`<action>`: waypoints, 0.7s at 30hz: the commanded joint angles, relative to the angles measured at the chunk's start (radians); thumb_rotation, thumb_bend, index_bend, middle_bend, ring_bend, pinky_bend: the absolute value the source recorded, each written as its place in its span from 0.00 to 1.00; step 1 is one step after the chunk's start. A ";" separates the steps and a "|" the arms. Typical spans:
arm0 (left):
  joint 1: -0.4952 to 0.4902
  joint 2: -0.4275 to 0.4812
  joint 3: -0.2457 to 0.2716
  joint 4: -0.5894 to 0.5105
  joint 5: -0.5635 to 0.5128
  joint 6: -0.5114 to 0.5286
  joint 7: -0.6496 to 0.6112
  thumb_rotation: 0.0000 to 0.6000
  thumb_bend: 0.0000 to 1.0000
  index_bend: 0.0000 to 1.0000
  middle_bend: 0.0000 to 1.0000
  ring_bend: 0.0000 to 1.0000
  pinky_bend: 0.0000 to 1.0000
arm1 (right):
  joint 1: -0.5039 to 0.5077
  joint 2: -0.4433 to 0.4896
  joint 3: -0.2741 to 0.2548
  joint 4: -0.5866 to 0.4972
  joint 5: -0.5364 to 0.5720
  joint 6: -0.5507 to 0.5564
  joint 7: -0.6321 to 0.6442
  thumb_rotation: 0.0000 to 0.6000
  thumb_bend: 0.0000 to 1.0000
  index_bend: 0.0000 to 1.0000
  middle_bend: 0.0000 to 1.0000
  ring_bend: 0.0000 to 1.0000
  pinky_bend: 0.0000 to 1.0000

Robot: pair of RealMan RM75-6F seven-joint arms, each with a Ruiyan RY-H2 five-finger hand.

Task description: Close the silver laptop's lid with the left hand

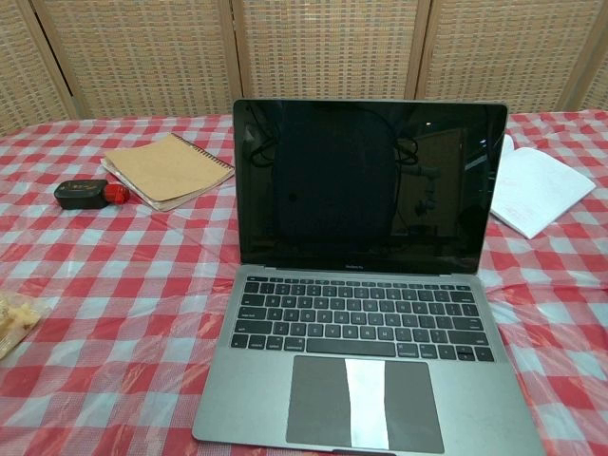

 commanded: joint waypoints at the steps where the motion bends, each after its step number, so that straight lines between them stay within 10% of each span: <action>1: -0.028 0.008 -0.022 -0.012 -0.020 -0.032 0.011 1.00 0.34 0.00 0.00 0.00 0.00 | 0.002 -0.004 0.000 0.004 -0.003 0.000 -0.006 1.00 0.69 0.00 0.00 0.00 0.00; 11: -0.197 0.038 -0.132 -0.078 -0.096 -0.224 0.031 1.00 0.96 0.05 0.00 0.00 0.00 | 0.011 -0.018 0.021 0.023 0.041 -0.022 -0.018 1.00 0.70 0.00 0.00 0.00 0.00; 21: -0.414 0.005 -0.258 -0.079 -0.247 -0.418 0.111 1.00 1.00 0.09 0.00 0.00 0.07 | 0.022 -0.028 0.044 0.047 0.101 -0.053 -0.028 1.00 0.70 0.00 0.00 0.00 0.00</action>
